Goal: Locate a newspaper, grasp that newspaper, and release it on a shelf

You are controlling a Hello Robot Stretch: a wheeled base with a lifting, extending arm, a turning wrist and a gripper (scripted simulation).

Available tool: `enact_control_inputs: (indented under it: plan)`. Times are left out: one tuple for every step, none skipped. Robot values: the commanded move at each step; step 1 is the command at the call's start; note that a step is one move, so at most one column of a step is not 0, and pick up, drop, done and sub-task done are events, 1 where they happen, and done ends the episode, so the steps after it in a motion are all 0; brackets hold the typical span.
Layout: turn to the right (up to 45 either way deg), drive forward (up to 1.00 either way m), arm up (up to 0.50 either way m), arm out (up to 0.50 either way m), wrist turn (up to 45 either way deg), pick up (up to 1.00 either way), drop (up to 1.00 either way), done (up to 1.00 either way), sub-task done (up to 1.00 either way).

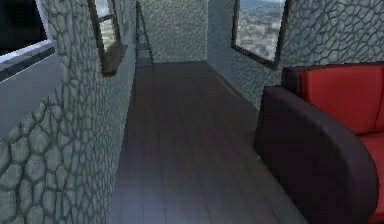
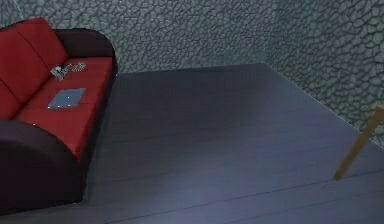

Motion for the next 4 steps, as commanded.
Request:
enact_control_inputs:
  plan:
    - [45.0,0.0,0.0,0.0,0.0,0.0,0.0,0.0,0.0]
    - [33.0,0.0,0.0,0.0,0.0,0.0,0.0,0.0,0.0]
    - [0.0,0.2,0.0,0.0,0.0,0.0,0.0,0.0,0.0]
    - [36.0,0.0,0.0,0.0,0.0,0.0,0.0,0.0,0.0]
